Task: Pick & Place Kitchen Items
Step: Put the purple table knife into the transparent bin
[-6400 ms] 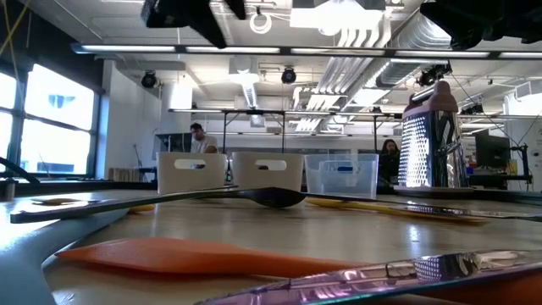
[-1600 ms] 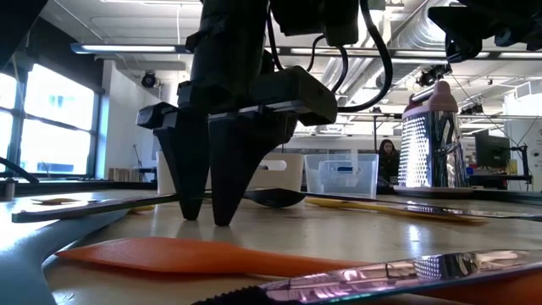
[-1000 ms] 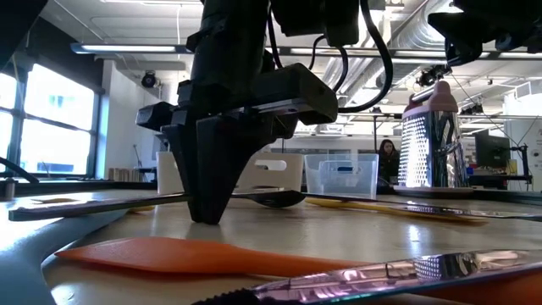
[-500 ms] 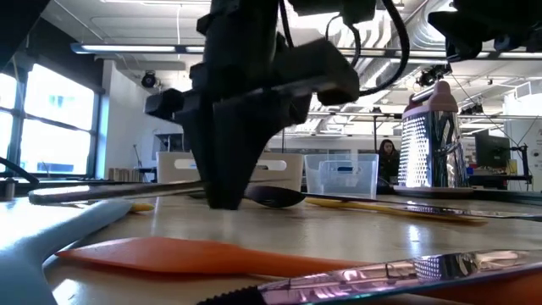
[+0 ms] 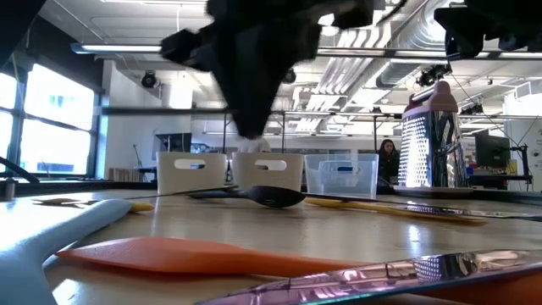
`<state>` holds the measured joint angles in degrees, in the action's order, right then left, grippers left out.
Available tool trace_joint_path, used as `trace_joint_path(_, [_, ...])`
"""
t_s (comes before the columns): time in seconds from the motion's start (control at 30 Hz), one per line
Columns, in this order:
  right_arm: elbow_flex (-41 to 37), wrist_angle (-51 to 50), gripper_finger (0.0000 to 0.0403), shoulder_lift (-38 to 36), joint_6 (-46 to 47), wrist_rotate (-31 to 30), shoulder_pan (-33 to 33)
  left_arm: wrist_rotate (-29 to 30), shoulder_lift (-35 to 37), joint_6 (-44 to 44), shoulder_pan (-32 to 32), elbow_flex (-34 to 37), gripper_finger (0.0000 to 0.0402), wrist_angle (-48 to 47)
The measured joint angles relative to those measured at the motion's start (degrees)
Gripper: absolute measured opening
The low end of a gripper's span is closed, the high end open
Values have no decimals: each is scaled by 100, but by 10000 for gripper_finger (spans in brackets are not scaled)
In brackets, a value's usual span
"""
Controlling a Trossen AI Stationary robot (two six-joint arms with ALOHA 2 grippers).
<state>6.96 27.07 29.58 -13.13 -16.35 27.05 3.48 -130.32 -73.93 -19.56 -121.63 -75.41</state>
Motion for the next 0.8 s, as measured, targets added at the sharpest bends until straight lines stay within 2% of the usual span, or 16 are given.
trace_joint_path(0.1, [0,2,192,0,247,34,0,678,4,323,16,-394,37,-53])
trace_joint_path(0.27, [0,1,192,0,581,31,0,2228,11,1100,16,-987,37,151])
trace_joint_path(0.4, [0,2,192,0,627,31,0,2945,22,2042,16,-1337,37,615])
trace_joint_path(0.5, [0,43,192,0,773,18,0,3402,28,2546,42,-1337,38,1100])
trace_joint_path(0.63, [0,285,192,0,885,-17,-4,4021,26,2960,79,-1334,38,1301])
trace_joint_path(0.73, [0,574,192,-2,981,-38,-4,4652,28,3026,97,-1170,38,1318])
trace_joint_path(0.8, [0,733,192,0,1158,-269,-4,4954,20,3066,103,-1083,38,1366])
